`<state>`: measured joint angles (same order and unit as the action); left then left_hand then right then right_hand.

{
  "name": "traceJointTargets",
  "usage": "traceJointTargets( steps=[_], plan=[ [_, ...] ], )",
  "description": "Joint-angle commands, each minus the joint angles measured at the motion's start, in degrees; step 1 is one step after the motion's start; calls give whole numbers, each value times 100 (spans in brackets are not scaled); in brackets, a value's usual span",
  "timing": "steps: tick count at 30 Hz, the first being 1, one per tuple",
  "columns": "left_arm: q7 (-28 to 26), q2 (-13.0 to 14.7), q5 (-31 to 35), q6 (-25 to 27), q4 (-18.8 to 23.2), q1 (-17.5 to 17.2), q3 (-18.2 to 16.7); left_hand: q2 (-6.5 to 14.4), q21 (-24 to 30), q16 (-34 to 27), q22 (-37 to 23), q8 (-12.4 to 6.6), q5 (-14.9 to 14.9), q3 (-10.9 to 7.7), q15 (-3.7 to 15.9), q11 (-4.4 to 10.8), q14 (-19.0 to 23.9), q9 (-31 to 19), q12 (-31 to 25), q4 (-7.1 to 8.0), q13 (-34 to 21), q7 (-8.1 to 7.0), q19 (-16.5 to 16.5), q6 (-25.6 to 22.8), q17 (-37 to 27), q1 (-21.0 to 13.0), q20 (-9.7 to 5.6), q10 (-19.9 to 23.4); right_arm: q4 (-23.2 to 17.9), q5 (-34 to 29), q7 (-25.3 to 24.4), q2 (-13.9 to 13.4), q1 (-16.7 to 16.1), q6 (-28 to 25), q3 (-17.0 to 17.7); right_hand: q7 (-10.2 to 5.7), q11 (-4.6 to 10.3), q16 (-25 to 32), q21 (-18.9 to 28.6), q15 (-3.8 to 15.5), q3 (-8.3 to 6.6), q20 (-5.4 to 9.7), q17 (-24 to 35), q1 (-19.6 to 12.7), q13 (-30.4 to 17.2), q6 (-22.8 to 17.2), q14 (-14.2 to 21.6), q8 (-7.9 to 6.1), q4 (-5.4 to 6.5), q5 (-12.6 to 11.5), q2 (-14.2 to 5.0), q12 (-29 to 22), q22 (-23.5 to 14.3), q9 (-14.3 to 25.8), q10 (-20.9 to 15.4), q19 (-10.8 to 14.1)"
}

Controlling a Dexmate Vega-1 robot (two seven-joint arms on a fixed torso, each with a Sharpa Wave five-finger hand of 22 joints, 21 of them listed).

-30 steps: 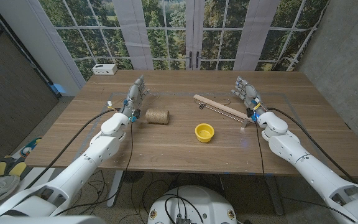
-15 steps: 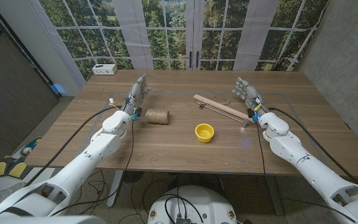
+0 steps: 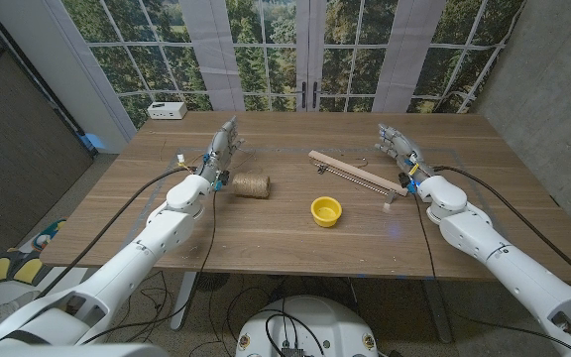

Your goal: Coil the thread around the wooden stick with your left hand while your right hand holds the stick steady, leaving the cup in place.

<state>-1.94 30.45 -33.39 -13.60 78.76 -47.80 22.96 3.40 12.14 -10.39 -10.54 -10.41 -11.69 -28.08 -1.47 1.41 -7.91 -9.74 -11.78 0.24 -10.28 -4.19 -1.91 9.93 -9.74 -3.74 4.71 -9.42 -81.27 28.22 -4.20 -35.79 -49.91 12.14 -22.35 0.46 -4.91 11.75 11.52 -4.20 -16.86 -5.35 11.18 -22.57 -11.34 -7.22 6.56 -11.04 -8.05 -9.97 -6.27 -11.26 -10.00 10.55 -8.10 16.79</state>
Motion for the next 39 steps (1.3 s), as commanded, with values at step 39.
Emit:
traceJointTargets(
  steps=[39],
  plan=[
    [-453, 171, 120, 342, 766, -373, -39, 28, 42, -47, -36, -59, -46, 63, -204, -239, 215, -25, -98, 14, -46, -181, -68, -150, -28, 11, 357, 279, -2382, -2017, -1021, -1474, -363, -2926, -361, -70, 53, 91, 12, 64, -123, -158, 13, -253, -19, -143, 250, -37, -88, -40, -104, -80, -33, 14, -183, 19]
  ],
)
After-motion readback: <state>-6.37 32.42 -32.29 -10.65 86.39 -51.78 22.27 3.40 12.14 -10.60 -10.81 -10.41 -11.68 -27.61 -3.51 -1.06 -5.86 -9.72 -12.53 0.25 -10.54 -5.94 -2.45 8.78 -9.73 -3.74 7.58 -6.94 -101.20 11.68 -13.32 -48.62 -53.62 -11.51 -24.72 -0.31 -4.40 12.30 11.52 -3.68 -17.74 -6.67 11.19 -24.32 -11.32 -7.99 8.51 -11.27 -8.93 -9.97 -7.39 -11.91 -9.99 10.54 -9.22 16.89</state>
